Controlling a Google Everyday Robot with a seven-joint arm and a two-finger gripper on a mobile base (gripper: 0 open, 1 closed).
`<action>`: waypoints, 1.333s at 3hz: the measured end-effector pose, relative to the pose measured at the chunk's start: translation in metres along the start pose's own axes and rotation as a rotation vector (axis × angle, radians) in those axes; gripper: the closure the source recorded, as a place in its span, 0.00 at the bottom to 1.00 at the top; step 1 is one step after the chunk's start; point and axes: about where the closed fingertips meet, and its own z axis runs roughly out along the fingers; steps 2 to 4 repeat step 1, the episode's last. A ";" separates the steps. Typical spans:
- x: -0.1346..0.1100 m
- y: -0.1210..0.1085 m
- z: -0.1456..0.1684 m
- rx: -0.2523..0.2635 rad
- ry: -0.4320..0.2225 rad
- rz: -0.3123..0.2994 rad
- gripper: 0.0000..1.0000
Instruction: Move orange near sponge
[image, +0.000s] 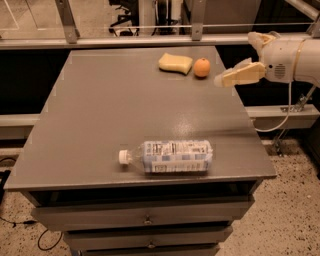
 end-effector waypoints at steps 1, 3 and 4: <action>0.000 -0.002 -0.006 0.010 0.002 -0.001 0.00; 0.000 -0.002 -0.006 0.010 0.002 -0.001 0.00; 0.000 -0.002 -0.006 0.010 0.002 -0.001 0.00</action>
Offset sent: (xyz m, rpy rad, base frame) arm 0.0000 0.0000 0.0000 0.0000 0.0000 0.0000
